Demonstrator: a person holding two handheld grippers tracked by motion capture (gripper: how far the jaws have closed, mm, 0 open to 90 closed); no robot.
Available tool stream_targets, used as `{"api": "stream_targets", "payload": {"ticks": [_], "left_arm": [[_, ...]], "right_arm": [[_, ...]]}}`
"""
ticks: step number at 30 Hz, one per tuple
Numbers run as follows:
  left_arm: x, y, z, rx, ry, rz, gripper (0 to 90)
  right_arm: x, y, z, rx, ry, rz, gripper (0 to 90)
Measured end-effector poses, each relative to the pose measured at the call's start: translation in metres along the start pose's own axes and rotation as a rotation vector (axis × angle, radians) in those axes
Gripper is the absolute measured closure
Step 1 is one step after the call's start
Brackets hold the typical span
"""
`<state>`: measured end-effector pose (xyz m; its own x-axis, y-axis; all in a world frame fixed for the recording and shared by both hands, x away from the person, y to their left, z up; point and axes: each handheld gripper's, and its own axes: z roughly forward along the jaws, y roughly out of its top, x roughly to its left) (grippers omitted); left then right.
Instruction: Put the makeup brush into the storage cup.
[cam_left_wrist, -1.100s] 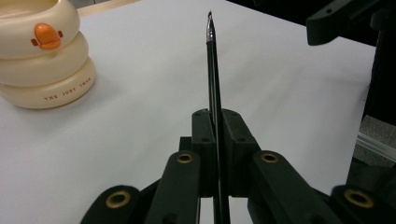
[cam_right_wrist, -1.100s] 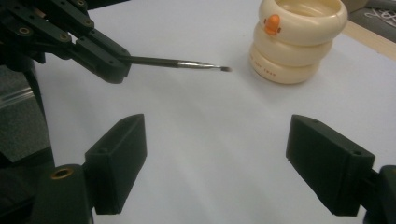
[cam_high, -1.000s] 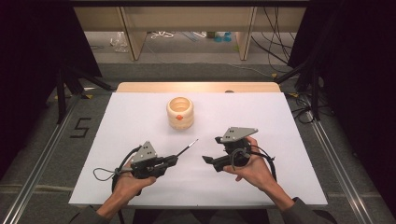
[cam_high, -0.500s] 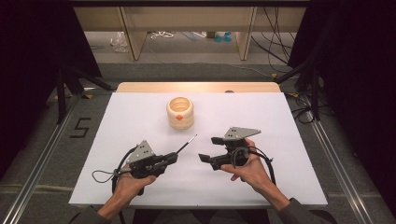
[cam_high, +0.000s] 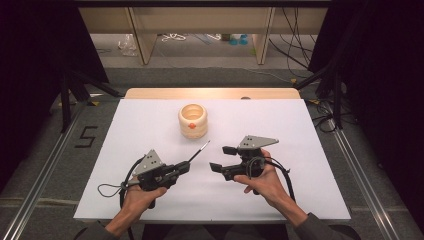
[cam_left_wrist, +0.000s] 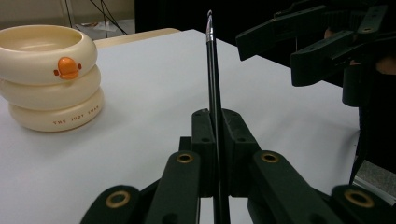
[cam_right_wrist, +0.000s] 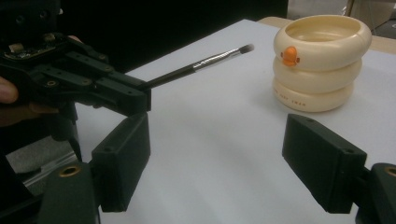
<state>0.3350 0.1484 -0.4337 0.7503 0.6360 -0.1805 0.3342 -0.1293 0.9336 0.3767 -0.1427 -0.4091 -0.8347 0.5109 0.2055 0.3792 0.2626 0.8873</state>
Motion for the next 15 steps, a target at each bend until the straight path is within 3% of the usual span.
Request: {"api": "stream_targets", "payload": {"ticks": [4, 6, 8, 10, 15], "left_arm": [[0.0001, 0.0009, -0.0005, -0.009, -0.007, 0.020, 84.2], [-0.0015, 0.0007, -0.0003, -0.016, -0.007, 0.002, 84.2], [-0.0012, 0.0014, -0.0007, -0.022, -0.009, 0.019, 84.2], [-0.0024, 0.0013, -0.0008, -0.028, 0.000, 0.003, 84.2], [-0.0016, 0.0015, -0.0005, -0.040, -0.016, 0.014, 84.2]], "right_arm": [[0.0013, -0.0003, 0.0029, -0.019, 0.015, 0.024, 23.7], [0.0014, -0.0004, 0.0040, -0.020, 0.012, 0.024, 22.9], [0.0016, -0.0011, 0.0057, -0.033, 0.021, 0.033, 21.8], [0.0023, -0.0012, 0.0066, -0.039, 0.027, 0.035, 21.3], [0.0039, -0.0005, 0.0083, -0.064, 0.042, 0.066, 21.4]]}}
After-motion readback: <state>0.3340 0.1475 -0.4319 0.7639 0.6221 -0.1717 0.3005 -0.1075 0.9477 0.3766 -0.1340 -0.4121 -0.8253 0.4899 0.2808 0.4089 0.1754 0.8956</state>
